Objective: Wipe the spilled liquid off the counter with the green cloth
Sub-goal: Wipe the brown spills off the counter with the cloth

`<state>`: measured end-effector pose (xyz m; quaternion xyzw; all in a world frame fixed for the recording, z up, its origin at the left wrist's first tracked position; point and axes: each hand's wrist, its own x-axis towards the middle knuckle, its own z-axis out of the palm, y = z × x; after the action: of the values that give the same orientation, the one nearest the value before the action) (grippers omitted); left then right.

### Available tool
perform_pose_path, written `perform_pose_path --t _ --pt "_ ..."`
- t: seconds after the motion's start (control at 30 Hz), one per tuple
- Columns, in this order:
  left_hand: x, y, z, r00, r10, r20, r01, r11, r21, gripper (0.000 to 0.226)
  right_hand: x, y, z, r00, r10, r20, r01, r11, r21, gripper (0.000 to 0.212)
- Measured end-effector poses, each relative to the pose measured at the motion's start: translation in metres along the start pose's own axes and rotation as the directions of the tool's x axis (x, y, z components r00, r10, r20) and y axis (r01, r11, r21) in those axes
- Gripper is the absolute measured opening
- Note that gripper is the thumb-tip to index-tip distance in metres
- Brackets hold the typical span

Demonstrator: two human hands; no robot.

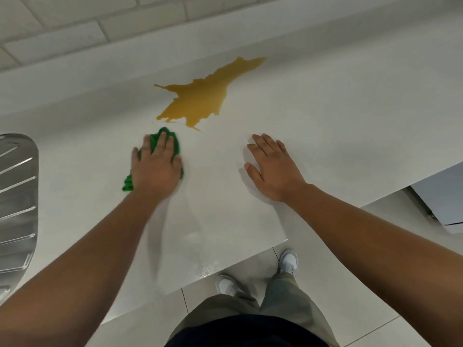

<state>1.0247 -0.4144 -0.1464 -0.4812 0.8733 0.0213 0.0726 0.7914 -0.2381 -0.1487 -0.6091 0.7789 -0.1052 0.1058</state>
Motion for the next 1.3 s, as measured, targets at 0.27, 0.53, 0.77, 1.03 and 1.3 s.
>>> perform_pose_path --t 0.27,0.53,0.77,1.03,1.3 --pt "-0.111 0.127 0.012 0.849 0.527 0.025 -0.527 0.85 -0.025 0.058 -0.051 0.034 -0.01 0.999 0.024 -0.049 -0.022 0.999 0.031 0.066" --pt "-0.082 0.064 0.01 0.957 0.286 0.055 -0.288 0.957 0.028 0.062 -0.096 0.09 -0.026 0.99 0.137 -0.043 -0.138 0.99 -0.012 0.067" --pt "-0.026 0.203 -0.003 0.974 0.226 0.005 -0.226 0.974 -0.023 0.062 -0.12 0.136 -0.04 0.977 0.21 -0.037 -0.211 0.977 -0.017 0.069" --pt "-0.088 0.236 -0.001 0.675 0.736 0.052 -0.737 0.676 -0.003 0.055 -0.14 0.205 -0.058 0.967 0.25 -0.037 -0.25 0.968 -0.001 0.067" --pt "0.003 0.311 -0.01 0.965 0.262 -0.024 -0.263 0.965 -0.016 0.06 -0.141 0.256 -0.071 0.966 0.255 -0.041 -0.255 0.967 0.006 0.063"
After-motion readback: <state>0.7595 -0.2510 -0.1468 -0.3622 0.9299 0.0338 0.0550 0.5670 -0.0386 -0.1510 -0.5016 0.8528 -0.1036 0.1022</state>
